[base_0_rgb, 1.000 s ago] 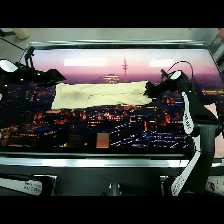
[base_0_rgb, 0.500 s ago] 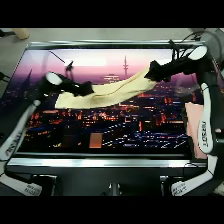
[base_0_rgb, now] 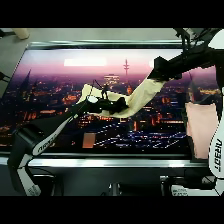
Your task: Fold the shirts.
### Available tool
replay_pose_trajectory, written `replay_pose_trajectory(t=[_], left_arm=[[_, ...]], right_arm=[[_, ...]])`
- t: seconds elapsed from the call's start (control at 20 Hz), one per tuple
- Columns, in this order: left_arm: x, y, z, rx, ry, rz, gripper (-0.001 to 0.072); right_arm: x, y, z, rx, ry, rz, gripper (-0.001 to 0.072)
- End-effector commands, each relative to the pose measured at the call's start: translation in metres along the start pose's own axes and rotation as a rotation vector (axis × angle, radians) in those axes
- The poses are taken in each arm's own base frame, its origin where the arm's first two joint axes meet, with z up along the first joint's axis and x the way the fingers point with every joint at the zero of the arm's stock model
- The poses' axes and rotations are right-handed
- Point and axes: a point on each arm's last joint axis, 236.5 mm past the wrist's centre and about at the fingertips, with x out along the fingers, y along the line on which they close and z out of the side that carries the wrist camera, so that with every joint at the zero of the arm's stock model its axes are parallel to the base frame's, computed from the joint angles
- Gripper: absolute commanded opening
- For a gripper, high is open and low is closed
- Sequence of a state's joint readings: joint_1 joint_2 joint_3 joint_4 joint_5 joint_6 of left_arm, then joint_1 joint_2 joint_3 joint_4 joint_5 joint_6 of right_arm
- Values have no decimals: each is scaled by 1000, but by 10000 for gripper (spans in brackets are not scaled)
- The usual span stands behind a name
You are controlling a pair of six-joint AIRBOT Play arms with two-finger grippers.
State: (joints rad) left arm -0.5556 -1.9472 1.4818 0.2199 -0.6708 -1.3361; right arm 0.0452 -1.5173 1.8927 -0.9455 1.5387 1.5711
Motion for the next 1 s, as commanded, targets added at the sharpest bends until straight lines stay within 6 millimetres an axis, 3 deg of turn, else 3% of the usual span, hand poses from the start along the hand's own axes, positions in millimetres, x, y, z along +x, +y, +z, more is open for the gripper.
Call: replay_pose_trajectory(t=[0.0, 0.1, 0.25, 0.35, 0.4, 0.45, 0.5, 0.55, 0.65, 0.8, 0.9, 0.95], left_arm=[[-53, -17, 48, 160, -92, 5, 34], [-136, -27, 104, 249, -224, 64, 34], [-287, -47, 166, 327, -474, 149, 35], [-379, -70, 176, 365, -626, 163, 35], [-415, -84, 172, 385, -684, 165, 35], [-442, -96, 165, 406, -725, 167, 35], [-463, -107, 156, 431, -753, 175, 35], [-476, -114, 145, 454, -763, 185, 36], [-486, -120, 124, 499, -740, 232, 36], [-486, -110, 102, 539, -669, 325, 36], [-485, -99, 100, 538, -642, 363, 36], [-483, -94, 100, 532, -638, 370, 36]], right_arm=[[27, 23, 19, -34, -64, 28, 16], [75, 51, 21, -52, -49, 94, 16], [159, 103, 13, -6, -9, 260, 16], [212, 133, 0, 70, 25, 364, 17], [239, 145, -8, 121, 44, 409, 17], [262, 156, -17, 169, 62, 443, 66], [278, 161, -22, 207, 69, 462, 332], [287, 162, -25, 235, 76, 475, 682], [276, 157, -25, 251, 109, 482, 675], [211, 129, -21, 159, 168, 444, 669], [162, 70, -14, 66, 158, 259, 669], [140, 15, -14, 33, 165, 74, 668]])
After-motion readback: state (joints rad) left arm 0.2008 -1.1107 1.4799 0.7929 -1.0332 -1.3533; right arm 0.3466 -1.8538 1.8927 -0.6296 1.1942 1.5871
